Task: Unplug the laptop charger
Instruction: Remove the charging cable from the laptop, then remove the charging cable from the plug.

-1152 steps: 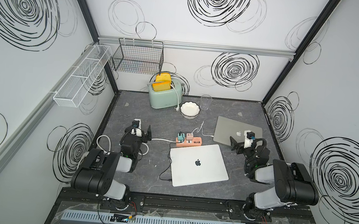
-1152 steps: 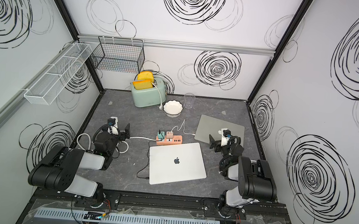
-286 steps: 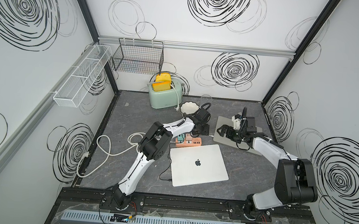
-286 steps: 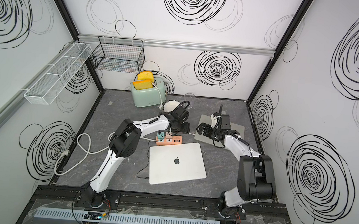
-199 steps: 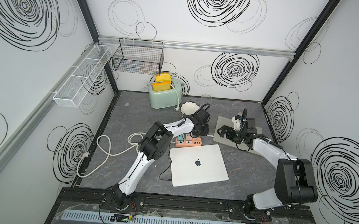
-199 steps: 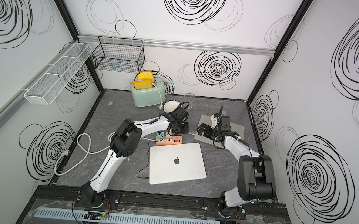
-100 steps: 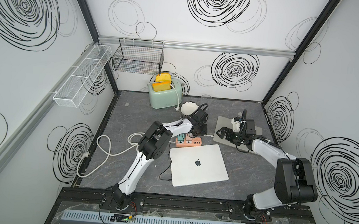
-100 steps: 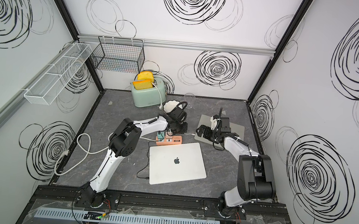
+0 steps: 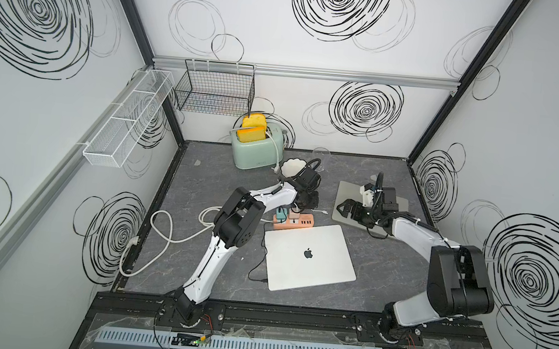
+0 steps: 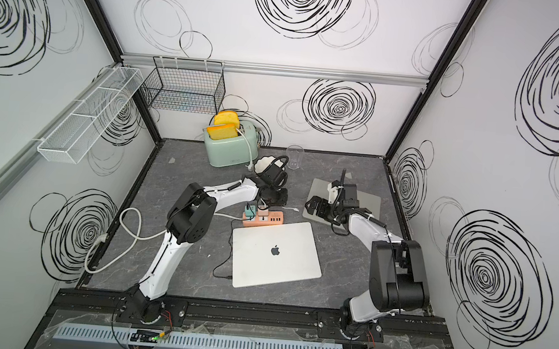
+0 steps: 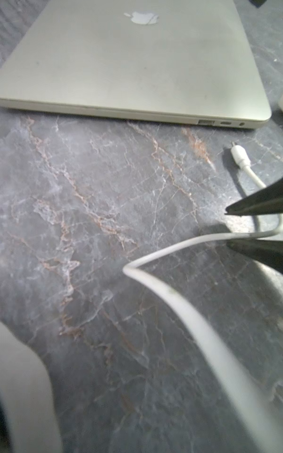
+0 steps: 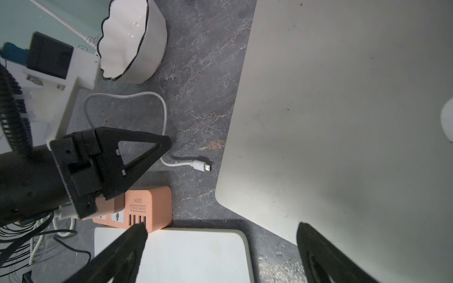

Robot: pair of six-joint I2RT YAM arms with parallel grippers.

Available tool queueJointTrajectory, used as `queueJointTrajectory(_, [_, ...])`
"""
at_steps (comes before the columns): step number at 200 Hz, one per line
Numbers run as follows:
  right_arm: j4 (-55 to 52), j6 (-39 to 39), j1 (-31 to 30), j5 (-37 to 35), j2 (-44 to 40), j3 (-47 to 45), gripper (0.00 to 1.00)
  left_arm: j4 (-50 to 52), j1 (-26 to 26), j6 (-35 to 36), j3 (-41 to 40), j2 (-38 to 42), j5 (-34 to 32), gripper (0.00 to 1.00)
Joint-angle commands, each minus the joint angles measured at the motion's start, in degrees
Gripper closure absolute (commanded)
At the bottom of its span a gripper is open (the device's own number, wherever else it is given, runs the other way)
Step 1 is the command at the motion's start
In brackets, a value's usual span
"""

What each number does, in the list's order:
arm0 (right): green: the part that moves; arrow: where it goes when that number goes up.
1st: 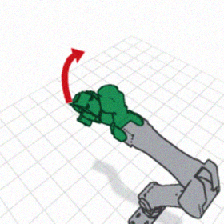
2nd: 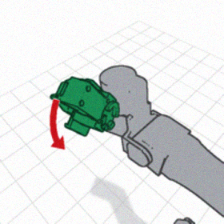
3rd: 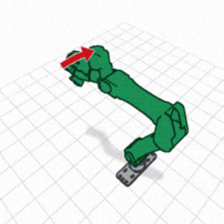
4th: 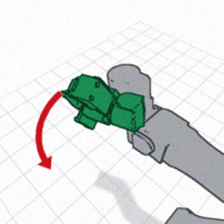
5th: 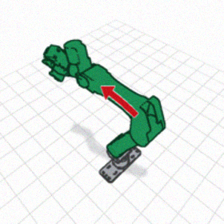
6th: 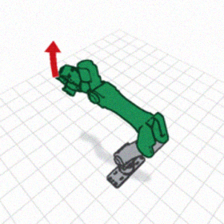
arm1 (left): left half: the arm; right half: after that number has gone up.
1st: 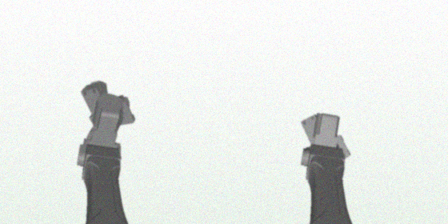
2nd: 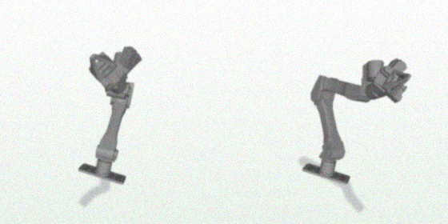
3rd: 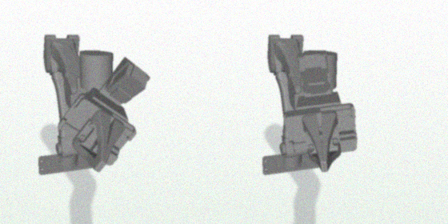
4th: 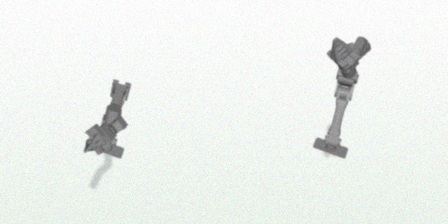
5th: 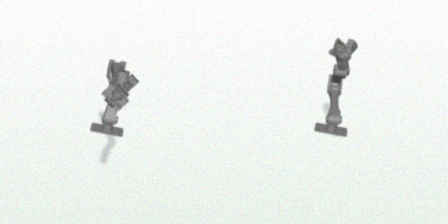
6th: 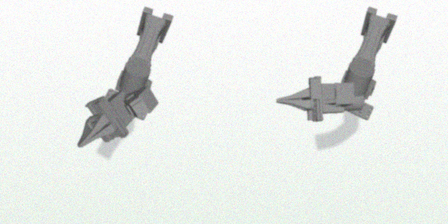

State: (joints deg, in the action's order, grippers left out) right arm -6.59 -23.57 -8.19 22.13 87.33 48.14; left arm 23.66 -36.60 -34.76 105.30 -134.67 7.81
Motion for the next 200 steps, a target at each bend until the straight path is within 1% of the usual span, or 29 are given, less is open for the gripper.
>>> queueJointTrajectory(1, [-1.77,0.44,-0.57,0.61,-0.48,3.51,0.01,1.43,0.12,1.26,3.19,1.87,3.58,0.59])
queueJointTrajectory(5, [-2.20,0.52,-0.67,0.72,-0.76,3.95,0.01,1.44,0.06,1.38,3.39,2.18,4.32,0.55])
queueJointTrajectory(16, [-3.44,1.14,-1.24,0.56,-1.76,5.19,0.01,1.03,0.04,1.60,3.35,3.58,6.67,0.48])
queueJointTrajectory(30, [-5.33,2.04,-1.74,-0.15,-3.38,6.48,0.01,0.20,-0.18,1.65,1.31,6.41,9.22,0.46])
queueJointTrajectory(47, [-7.29,2.94,-1.77,-0.81,-5.40,7.75,0.01,-2.89,-0.73,0.66,-4.67,11.27,12.12,0.41])
queueJointTrajectory(69, [-10.29,3.96,-1.74,-1.64,-6.93,10.17,0.01,-6.98,-1.27,-0.78,-13.06,18.04,15.50,0.40])
queueJointTrajectory(97, [-11.82,3.97,-1.83,-0.78,-7.44,11.97,0.01,-11.50,-2.56,-1.80,-19.87,24.87,20.26,0.39])
queueJointTrajectory(104, [-12.15,3.93,-1.92,-0.65,-7.44,11.99,0.01,-12.66,-3.12,-2.42,-20.82,25.77,21.78,0.33])
queueJointTrajectory(114, [-12.22,3.88,-1.92,-0.62,-7.39,11.74,0.01,-13.81,-3.92,-2.89,-21.46,26.40,23.43,0.31])
queueJointTrajectory(121, [-12.10,3.78,-1.92,-0.66,-7.36,11.48,0.01,-15.07,-4.54,-3.23,-22.24,26.98,23.86,0.27])
queueJointTrajectory(130, [-12.13,3.69,-1.92,-0.52,-7.38,11.29,0.01,-16.25,-4.92,-3.54,-22.97,27.42,23.84,0.24])
queueJointTrajectory(150, [-12.27,3.61,-2.09,0.13,-7.51,11.57,0.01,-16.39,-4.63,-3.39,-22.99,27.41,24.78,0.25])
queueJointTrajectory(164, [-11.87,4.47,-3.04,1.17,-7.65,12.21,0.01,-16.21,-3.58,-3.05,-24.29,29.62,24.31,0.25])
queueJointTrajectory(180, [-11.13,7.34,-6.18,2.12,-7.61,13.60,0.01,-15.55,-0.86,-2.76,-27.25,33.80,23.61,0.26])
queueJointTrajectory(200, [-12.03,9.05,-10.73,1.95,-5.59,16.29,0.01,-11.80,4.02,0.01,-30.90,39.39,23.36,0.29])
